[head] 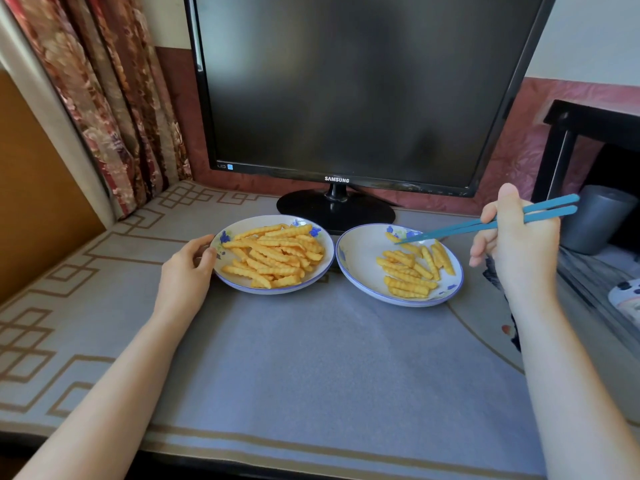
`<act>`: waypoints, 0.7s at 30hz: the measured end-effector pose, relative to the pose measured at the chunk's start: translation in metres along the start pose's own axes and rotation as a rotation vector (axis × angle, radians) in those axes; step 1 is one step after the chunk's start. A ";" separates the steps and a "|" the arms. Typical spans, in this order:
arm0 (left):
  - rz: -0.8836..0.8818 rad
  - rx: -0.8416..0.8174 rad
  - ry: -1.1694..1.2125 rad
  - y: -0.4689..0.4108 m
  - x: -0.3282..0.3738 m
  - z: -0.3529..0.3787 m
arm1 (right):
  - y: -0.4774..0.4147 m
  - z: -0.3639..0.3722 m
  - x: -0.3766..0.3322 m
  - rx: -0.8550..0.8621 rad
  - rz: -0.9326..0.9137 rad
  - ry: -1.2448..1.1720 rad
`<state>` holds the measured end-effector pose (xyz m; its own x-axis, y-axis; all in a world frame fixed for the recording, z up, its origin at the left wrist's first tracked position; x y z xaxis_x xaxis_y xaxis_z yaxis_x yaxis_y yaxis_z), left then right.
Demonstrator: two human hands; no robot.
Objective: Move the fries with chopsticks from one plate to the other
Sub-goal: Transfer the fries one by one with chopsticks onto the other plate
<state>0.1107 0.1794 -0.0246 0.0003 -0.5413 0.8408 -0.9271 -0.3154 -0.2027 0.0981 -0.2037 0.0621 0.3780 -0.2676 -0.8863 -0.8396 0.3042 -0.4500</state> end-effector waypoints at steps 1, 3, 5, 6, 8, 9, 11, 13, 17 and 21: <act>-0.001 0.001 0.002 0.000 0.000 0.000 | 0.002 0.002 -0.002 0.014 -0.007 -0.027; -0.006 0.001 0.004 0.000 0.000 0.000 | 0.006 0.008 -0.009 0.032 -0.019 -0.093; -0.008 -0.002 0.004 0.000 0.000 0.000 | 0.011 0.017 -0.015 0.031 -0.033 -0.188; -0.008 -0.002 0.004 0.000 0.000 0.000 | 0.014 0.022 -0.017 0.021 -0.037 -0.226; -0.007 -0.001 -0.003 0.001 0.000 0.000 | 0.019 0.032 -0.020 -0.010 -0.037 -0.255; -0.007 -0.001 -0.005 0.001 0.001 0.000 | 0.022 0.037 -0.020 -0.030 -0.038 -0.258; -0.005 -0.002 -0.007 0.001 0.001 0.000 | 0.029 0.047 -0.021 -0.068 -0.041 -0.267; -0.004 -0.002 -0.008 0.002 0.002 0.000 | 0.035 0.056 -0.022 -0.099 -0.031 -0.269; -0.002 -0.003 -0.009 0.002 0.002 0.000 | 0.043 0.074 -0.017 -0.175 -0.023 -0.267; -0.004 -0.003 -0.015 0.002 0.002 0.000 | 0.048 0.087 -0.010 -0.239 -0.029 -0.248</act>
<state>0.1089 0.1780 -0.0232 0.0101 -0.5518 0.8339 -0.9281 -0.3156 -0.1976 0.0877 -0.1063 0.0400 0.4618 -0.0334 -0.8864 -0.8837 0.0692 -0.4630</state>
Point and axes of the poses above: each hand's wrist, its own y-axis away from the middle knuckle, its own z-axis out of the palm, x = y × z, the point moved 3 cm from there along -y, towards the middle knuckle, and after that the axes turned 9 degrees about -x, right-handed, at the moved point
